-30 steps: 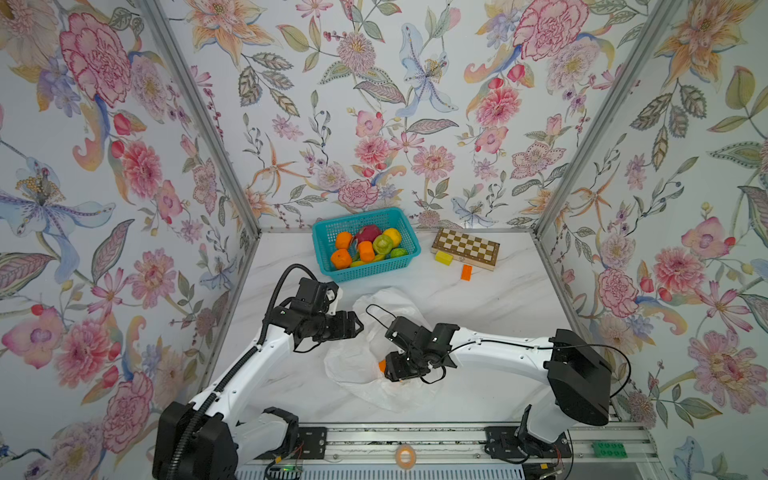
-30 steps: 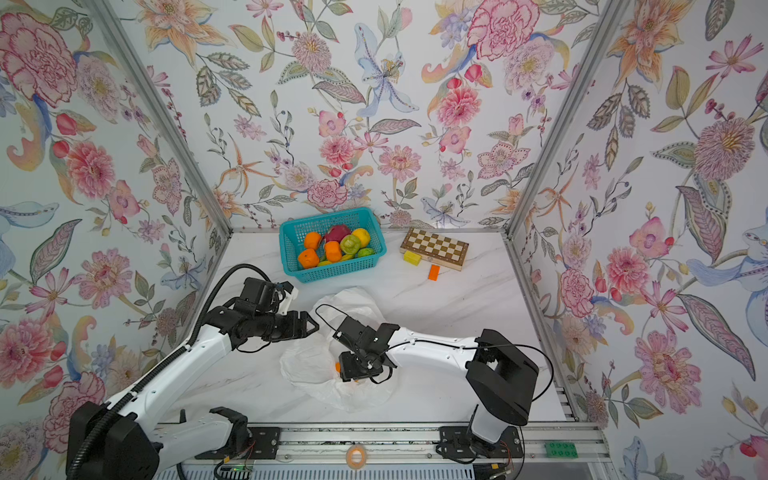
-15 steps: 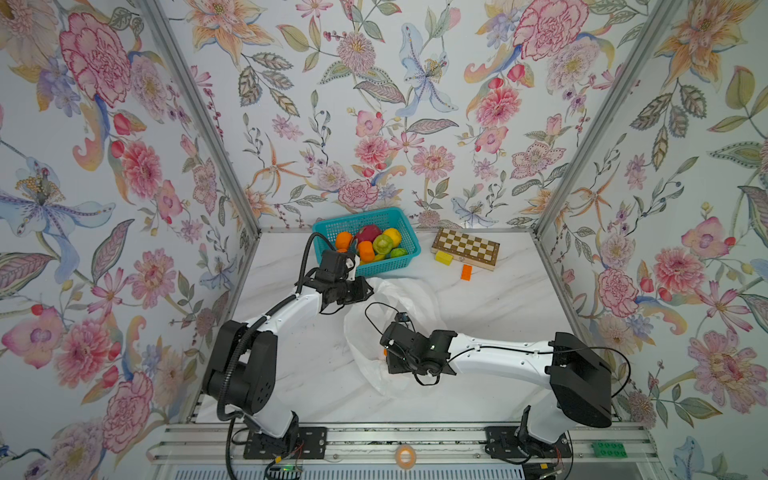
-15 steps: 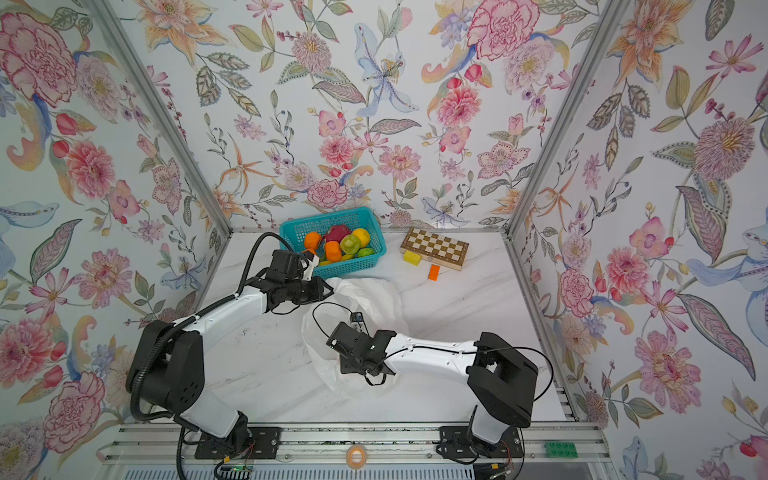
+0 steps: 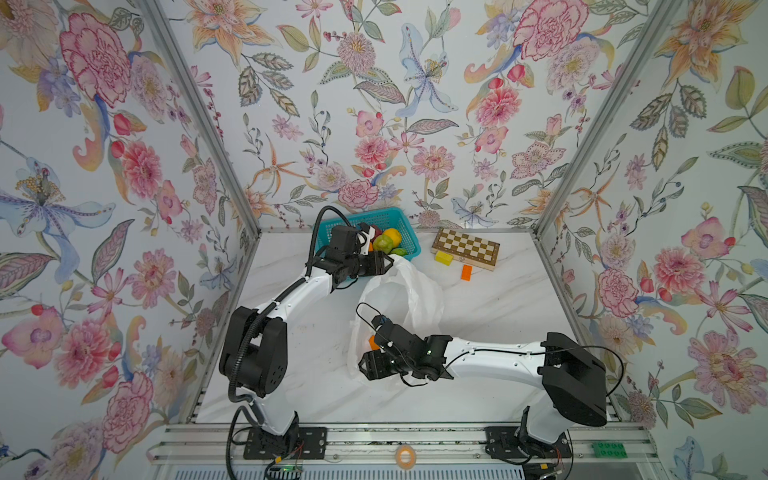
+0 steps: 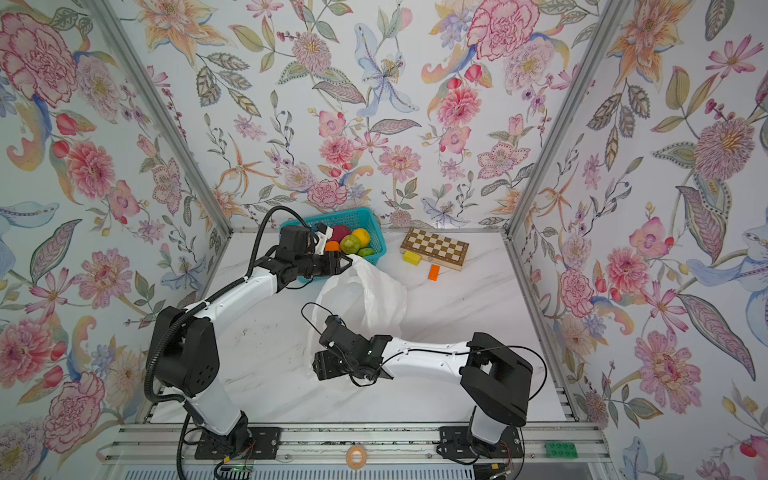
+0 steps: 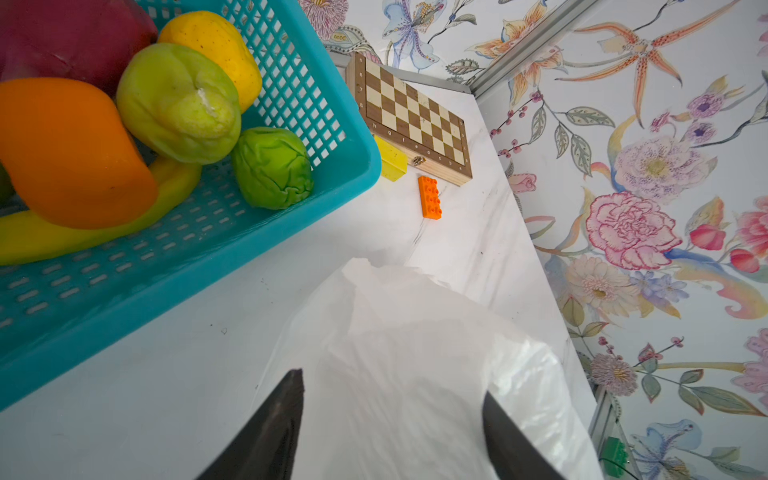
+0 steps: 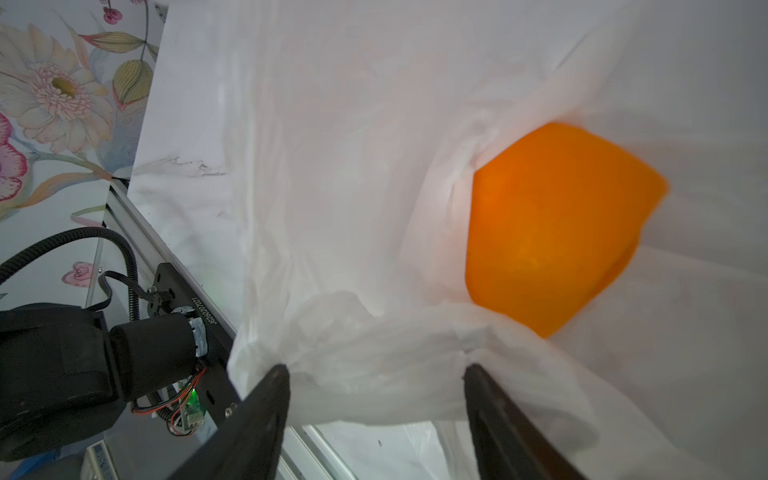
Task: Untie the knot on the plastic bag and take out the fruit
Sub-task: 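Grasp the last orange in the bag with the right gripper and lift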
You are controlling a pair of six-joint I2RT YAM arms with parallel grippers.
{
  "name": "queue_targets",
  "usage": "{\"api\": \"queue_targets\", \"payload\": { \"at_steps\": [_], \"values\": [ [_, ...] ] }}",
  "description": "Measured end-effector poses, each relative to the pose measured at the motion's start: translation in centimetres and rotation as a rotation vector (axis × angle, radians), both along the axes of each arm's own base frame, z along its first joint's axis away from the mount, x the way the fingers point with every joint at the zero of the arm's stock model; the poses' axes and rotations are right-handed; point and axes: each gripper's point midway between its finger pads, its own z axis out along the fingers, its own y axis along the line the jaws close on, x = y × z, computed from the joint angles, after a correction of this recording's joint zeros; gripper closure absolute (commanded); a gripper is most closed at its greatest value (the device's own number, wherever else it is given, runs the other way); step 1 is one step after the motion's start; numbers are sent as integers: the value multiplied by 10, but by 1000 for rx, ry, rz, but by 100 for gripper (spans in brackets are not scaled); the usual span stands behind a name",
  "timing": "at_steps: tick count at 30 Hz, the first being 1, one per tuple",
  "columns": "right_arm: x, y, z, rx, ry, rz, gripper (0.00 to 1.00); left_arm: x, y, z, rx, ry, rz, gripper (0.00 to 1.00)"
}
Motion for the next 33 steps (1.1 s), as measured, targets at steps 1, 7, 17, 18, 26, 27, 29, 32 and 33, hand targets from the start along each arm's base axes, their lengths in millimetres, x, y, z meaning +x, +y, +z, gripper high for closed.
{"api": "queue_targets", "payload": {
  "at_steps": [1,7,17,18,26,27,29,32,33],
  "values": [
    [1,-2,6,6,-8,-5,30,-3,3,0,15,0,0,32],
    [8,-6,52,67,-58,-36,33,-28,23,19,89,-43,5,29],
    [50,-23,67,76,-63,-217,54,-80,79,38,263,-60,119,33],
    [60,-28,66,69,-49,-254,54,-89,86,33,286,-39,127,34],
    [95,-40,20,-59,107,-380,60,-142,103,-7,367,121,68,42],
    [93,-38,12,-75,138,-380,59,-147,102,-13,365,142,47,43],
    [90,-33,1,-102,194,-376,57,-158,98,-24,369,186,6,44],
    [85,-23,-12,-123,271,-373,50,-170,91,-43,379,259,-60,45],
    [84,-21,-15,-127,293,-374,47,-173,90,-49,383,281,-77,45]
  ]
}}
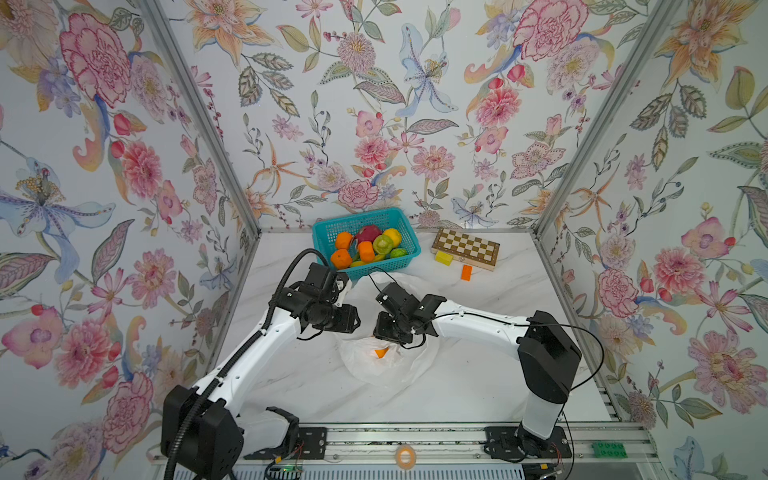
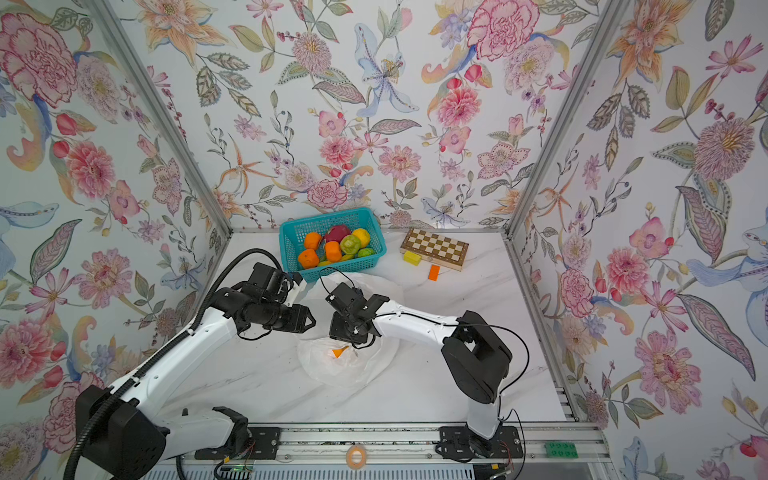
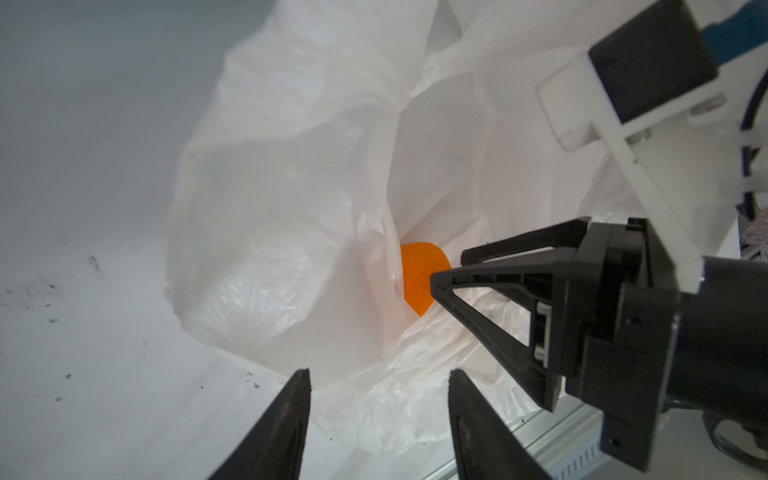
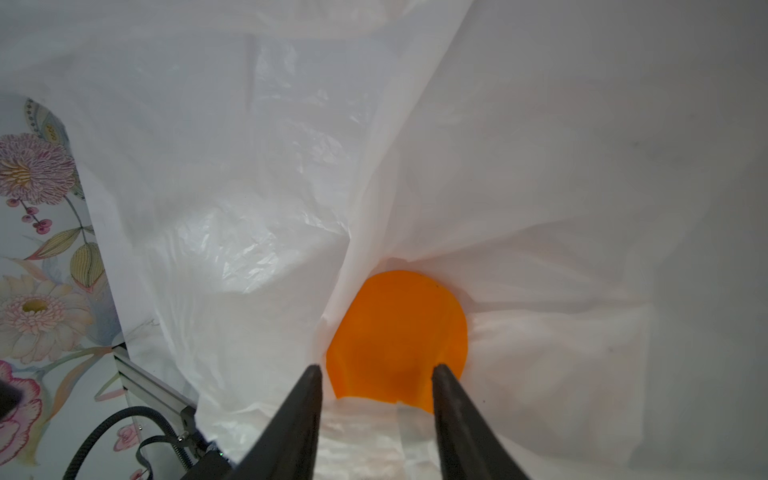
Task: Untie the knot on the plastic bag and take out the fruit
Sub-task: 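Grasp the last orange in the bag with the right gripper and lift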
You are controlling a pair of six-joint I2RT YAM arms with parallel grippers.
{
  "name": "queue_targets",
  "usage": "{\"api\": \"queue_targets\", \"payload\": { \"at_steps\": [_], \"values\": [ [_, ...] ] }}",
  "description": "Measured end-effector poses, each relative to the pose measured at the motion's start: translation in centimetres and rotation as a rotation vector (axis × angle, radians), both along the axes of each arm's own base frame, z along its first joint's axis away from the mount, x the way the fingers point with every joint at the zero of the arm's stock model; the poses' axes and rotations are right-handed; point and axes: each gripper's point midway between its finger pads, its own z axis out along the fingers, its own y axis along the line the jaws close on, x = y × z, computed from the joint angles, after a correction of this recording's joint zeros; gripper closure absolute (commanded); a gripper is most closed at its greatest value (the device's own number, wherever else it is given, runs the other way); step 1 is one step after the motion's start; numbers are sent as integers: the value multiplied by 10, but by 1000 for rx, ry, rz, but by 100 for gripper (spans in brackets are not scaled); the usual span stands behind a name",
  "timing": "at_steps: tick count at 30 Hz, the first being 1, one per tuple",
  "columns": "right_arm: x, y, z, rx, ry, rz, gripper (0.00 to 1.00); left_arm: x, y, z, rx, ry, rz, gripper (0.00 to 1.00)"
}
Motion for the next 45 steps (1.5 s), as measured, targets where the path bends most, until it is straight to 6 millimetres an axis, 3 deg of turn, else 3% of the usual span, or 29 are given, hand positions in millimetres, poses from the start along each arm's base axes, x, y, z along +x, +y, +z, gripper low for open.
{"api": "queue_targets", "payload": {
  "at_steps": [5,7,11,13,20,31,45],
  "values": [
    [-11,3,-17,-14,98,-15,43,-24,2,-37,39,133,-44,54],
    [-14,3,-21,-20,125,-21,42,-31,2,-45,38,173,-52,57],
    [-18,2,-24,-23,160,-32,27,-40,0,-60,45,251,-64,66],
    [-20,1,-27,-28,175,-36,27,-43,-1,-67,55,283,-69,70],
    [-23,6,-29,-21,203,-28,45,-52,2,-84,76,349,-44,80],
    [-17,7,-25,-22,172,-28,62,-52,2,-98,74,367,-4,78],
    [15,4,2,1,0,-70,68,-46,0,-99,68,355,1,75]
  ]
}}
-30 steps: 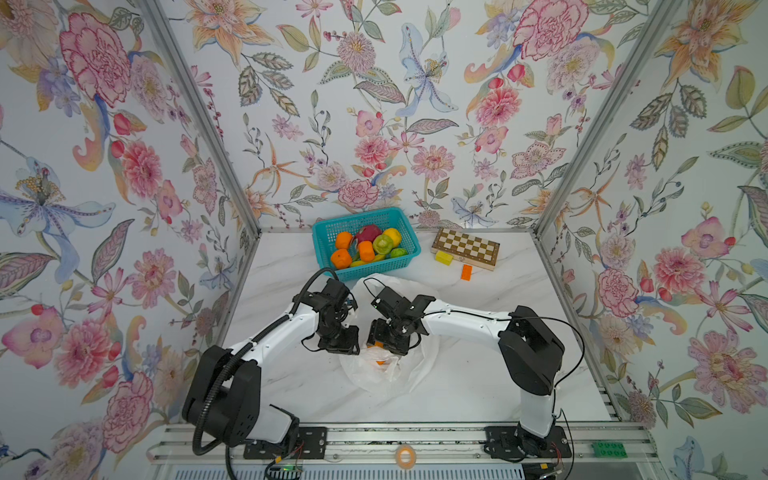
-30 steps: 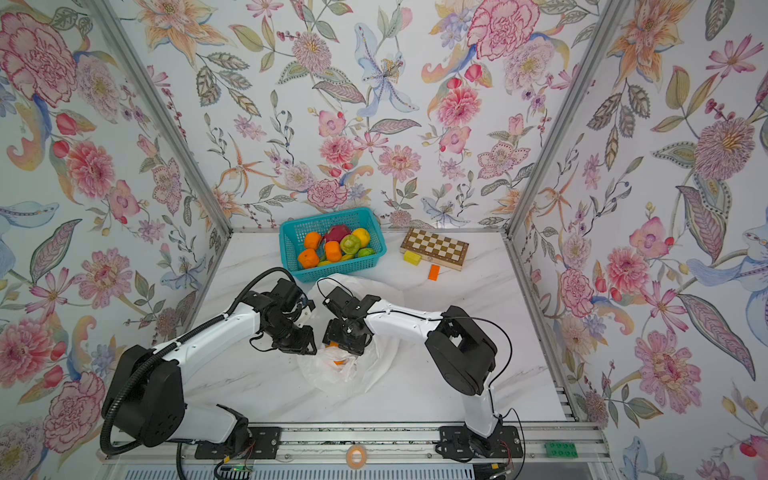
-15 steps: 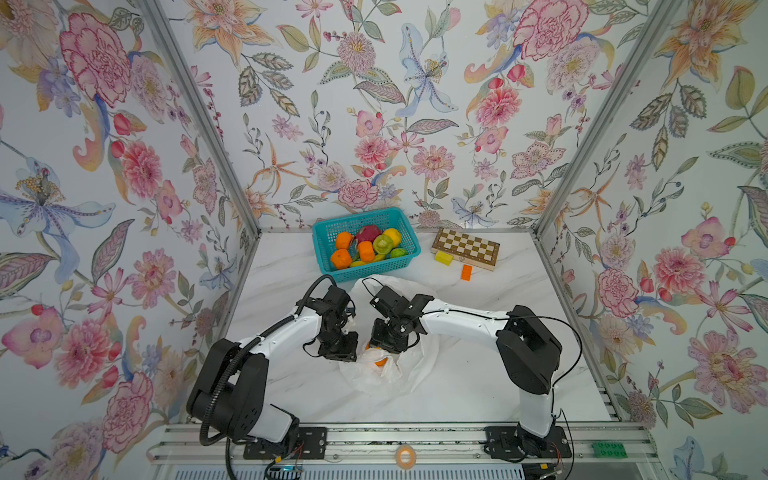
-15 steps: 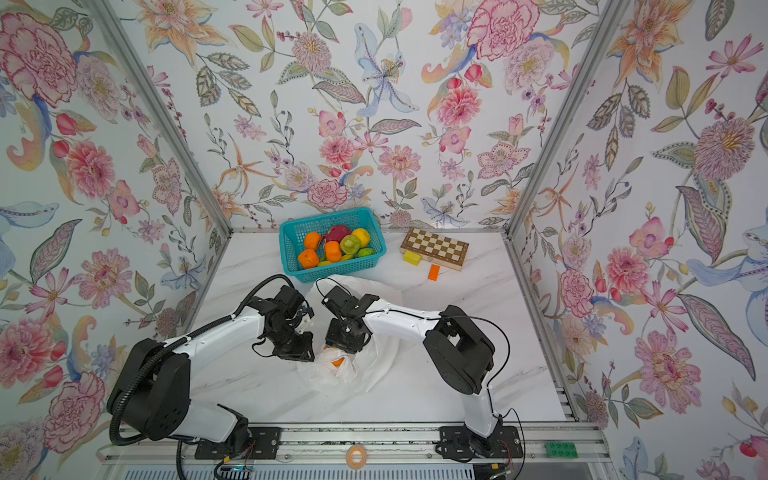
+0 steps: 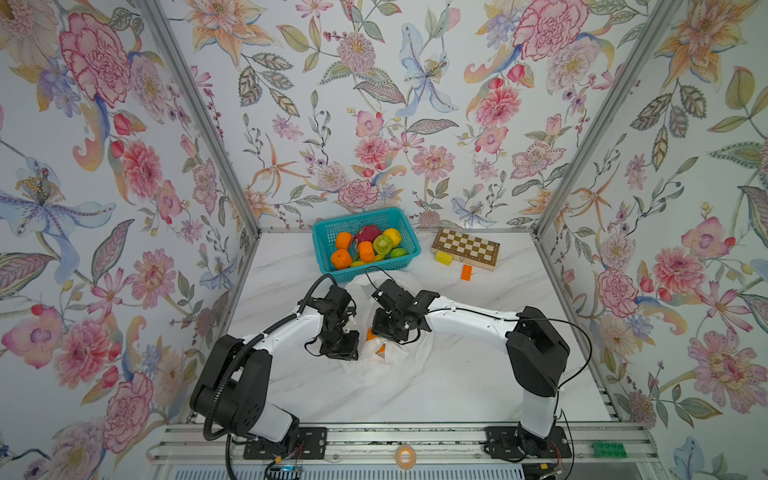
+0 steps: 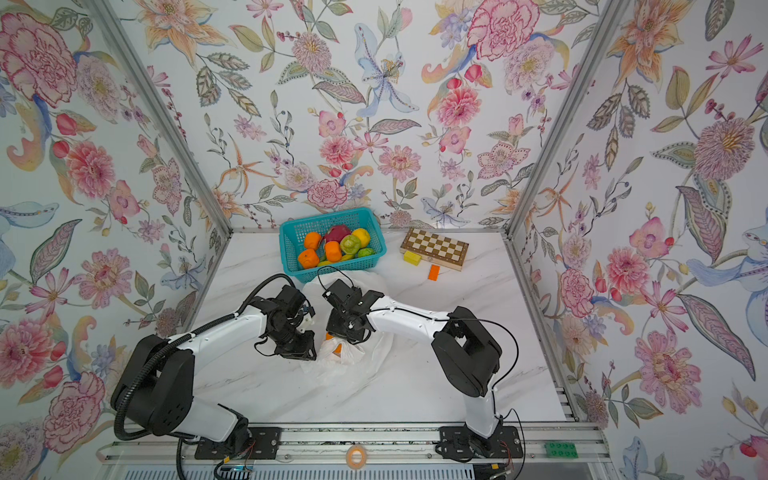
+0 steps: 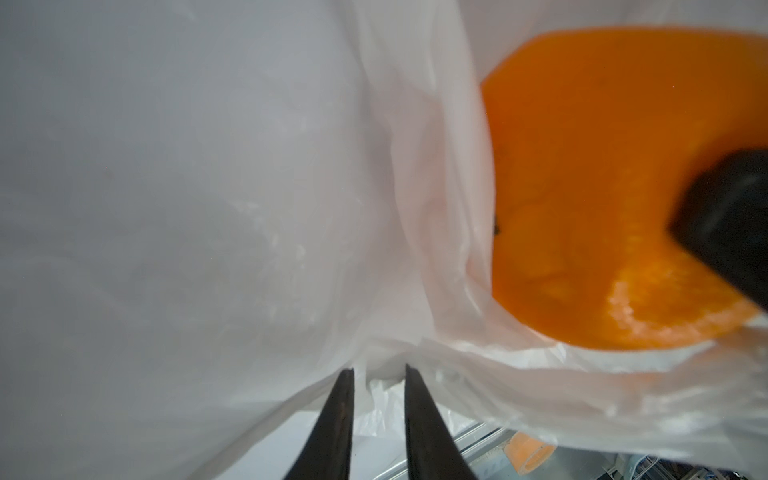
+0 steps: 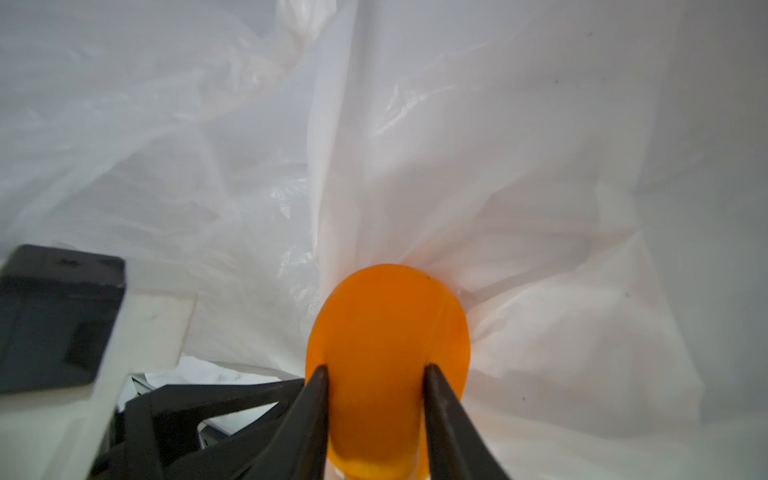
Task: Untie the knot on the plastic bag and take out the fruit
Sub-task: 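Grasp the last orange in the bag with the right gripper and lift, then pass the orange from the right gripper to the left gripper above the bag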
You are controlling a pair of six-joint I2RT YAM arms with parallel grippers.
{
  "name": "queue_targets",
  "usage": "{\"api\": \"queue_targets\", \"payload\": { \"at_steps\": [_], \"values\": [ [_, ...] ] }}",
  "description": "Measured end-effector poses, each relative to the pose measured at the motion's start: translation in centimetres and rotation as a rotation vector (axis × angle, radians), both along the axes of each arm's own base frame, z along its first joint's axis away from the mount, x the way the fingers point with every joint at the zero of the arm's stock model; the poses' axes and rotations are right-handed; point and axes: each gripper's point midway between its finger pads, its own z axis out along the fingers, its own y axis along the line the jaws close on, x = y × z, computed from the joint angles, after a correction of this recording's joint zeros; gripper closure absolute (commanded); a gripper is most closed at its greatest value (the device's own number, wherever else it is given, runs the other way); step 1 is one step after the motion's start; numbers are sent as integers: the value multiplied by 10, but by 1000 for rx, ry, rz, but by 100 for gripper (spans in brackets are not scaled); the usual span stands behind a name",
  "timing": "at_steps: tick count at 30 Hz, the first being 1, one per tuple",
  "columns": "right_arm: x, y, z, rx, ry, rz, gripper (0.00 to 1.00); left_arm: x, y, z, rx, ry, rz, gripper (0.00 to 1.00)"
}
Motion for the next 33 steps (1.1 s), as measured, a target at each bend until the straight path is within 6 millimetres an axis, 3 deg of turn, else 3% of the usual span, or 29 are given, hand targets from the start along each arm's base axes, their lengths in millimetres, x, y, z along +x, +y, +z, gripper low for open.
{"api": "queue_targets", "payload": {
  "at_steps": [6,13,22,28,33],
  "values": [
    [8,-5,21,27,-75,-24,69,2,0,0,-1,-8,0,72],
    [17,-7,36,59,-142,-42,73,15,-5,15,-24,-70,9,61],
    [28,-15,41,67,-161,-73,73,43,-9,74,-70,-305,6,46],
    [34,-16,67,127,-199,-91,73,53,-9,106,-102,-456,-22,41],
    [39,-21,96,198,-226,-115,73,65,-18,151,-202,-684,-63,36]
  ]
}}
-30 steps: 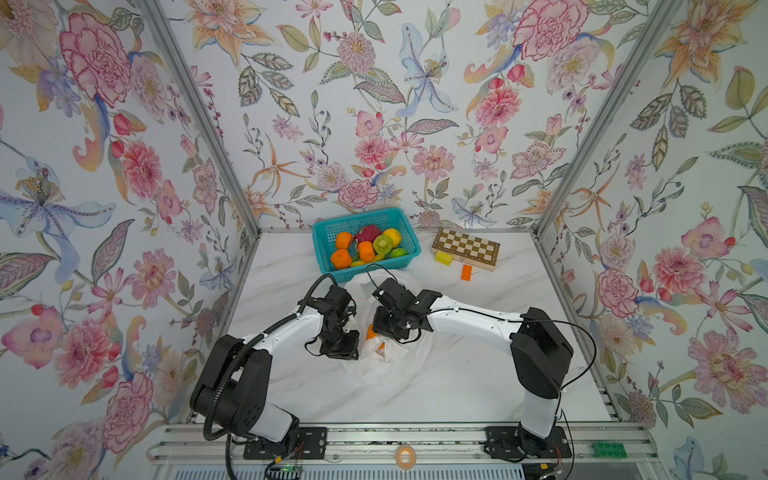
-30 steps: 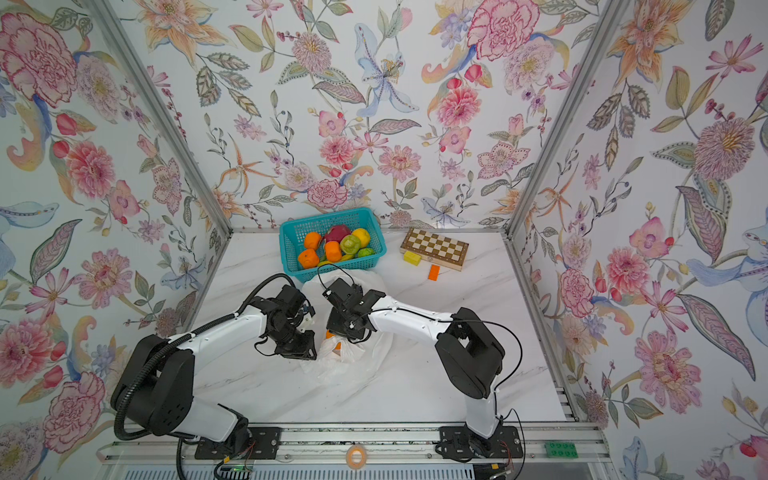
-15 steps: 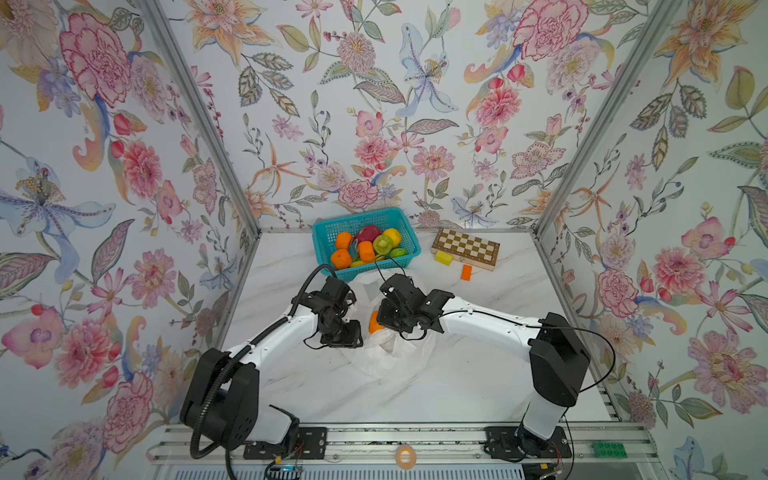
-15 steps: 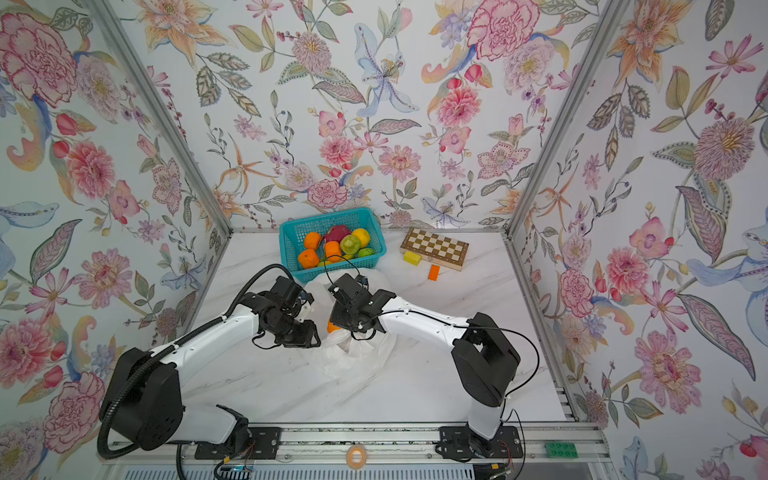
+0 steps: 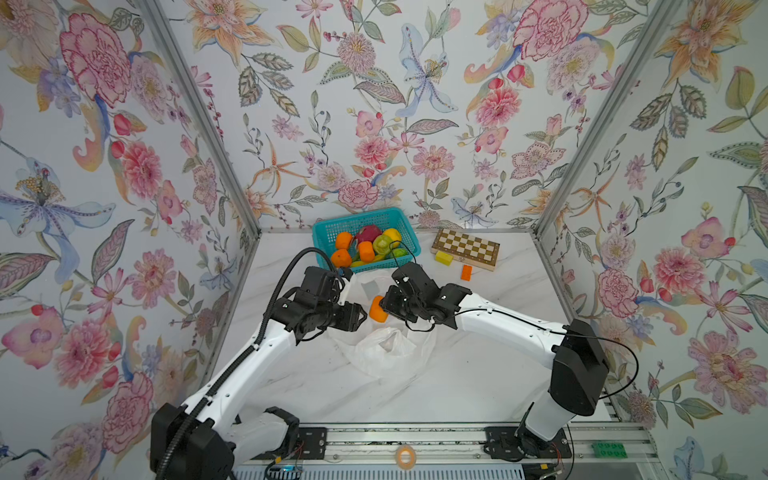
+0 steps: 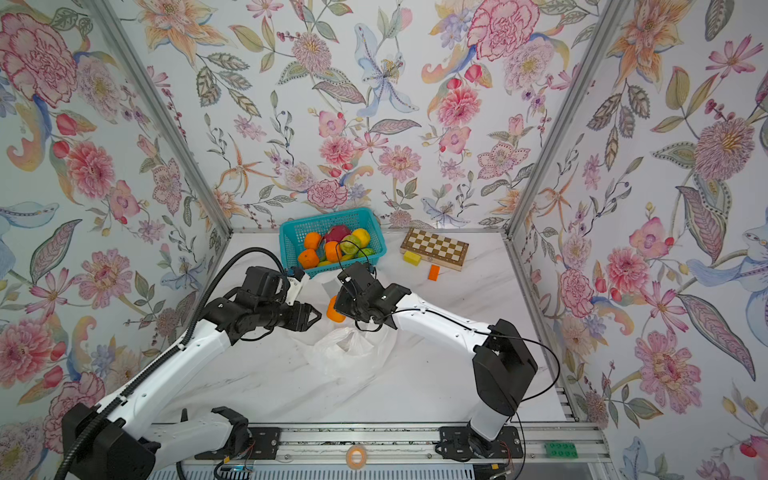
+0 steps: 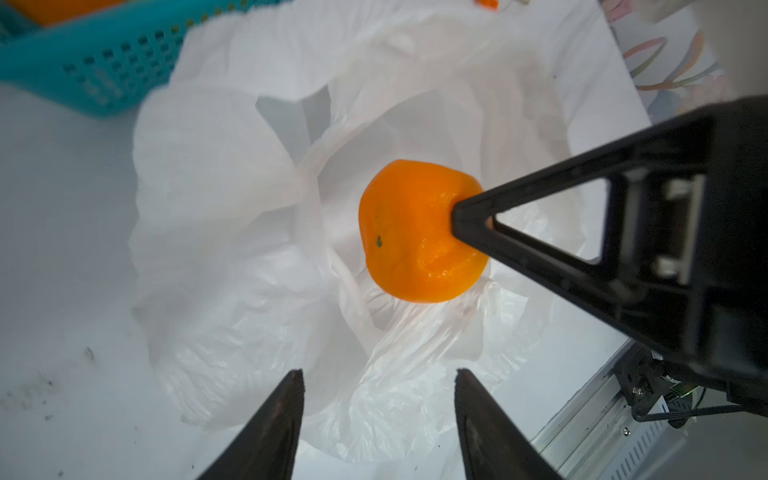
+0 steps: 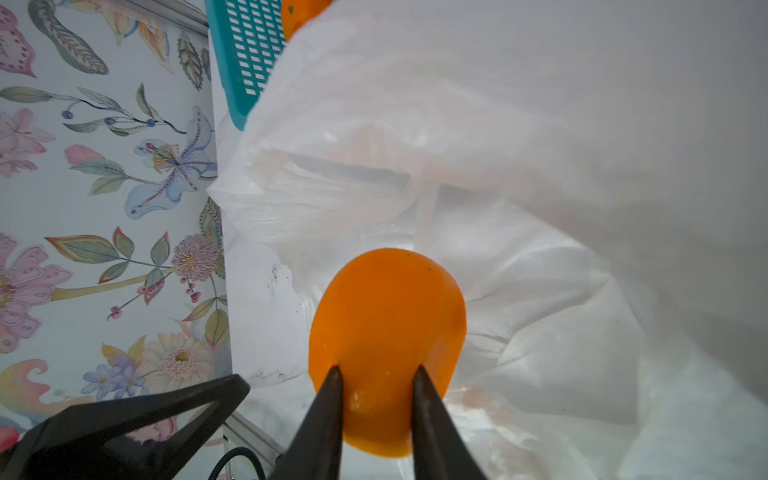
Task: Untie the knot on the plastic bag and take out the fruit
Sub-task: 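Pass the orange from the right gripper to the left gripper above the bag, then carry the orange into the teal basket with the left gripper and release it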
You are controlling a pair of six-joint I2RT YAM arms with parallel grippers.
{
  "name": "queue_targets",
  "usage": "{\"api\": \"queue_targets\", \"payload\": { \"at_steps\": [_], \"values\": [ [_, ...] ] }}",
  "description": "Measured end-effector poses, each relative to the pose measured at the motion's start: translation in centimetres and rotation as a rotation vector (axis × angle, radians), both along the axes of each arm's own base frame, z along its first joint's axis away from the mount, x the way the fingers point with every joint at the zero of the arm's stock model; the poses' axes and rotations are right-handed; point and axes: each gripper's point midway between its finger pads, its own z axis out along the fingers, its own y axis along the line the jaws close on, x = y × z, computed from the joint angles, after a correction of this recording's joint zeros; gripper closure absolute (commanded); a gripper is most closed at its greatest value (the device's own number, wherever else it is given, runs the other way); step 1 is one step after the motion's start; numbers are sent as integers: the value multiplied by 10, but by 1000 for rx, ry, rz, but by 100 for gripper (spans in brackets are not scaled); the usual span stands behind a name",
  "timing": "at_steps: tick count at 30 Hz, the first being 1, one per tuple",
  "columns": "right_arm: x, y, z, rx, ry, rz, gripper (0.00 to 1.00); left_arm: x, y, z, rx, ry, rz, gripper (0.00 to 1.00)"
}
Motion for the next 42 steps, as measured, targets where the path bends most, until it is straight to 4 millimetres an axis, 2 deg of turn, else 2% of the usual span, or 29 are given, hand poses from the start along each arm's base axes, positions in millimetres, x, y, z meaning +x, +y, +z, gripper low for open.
{"api": "queue_targets", "payload": {
  "at_steps": [4,10,15,21,26,29,40,42],
  "values": [
    [2,-9,21,65,-8,-28,73,0,-8,32,-78,-215,-80,32],
    [3,-15,52,195,15,-80,71,-1,-21,61,-108,-494,-221,20],
    [-1,-13,71,293,58,-103,71,2,-33,83,-80,-695,-347,14],
    [-6,-10,89,389,97,-123,71,8,-49,79,-14,-812,-482,13],
    [-7,-10,95,445,117,-148,71,9,-58,79,47,-909,-553,14],
    [-8,-10,95,475,135,-162,71,12,-60,81,88,-958,-561,16],
    [-6,-8,93,531,186,-202,71,36,-61,63,182,-952,-517,56],
    [-5,-9,93,535,190,-208,70,39,-60,63,187,-950,-503,58]
  ]
}}
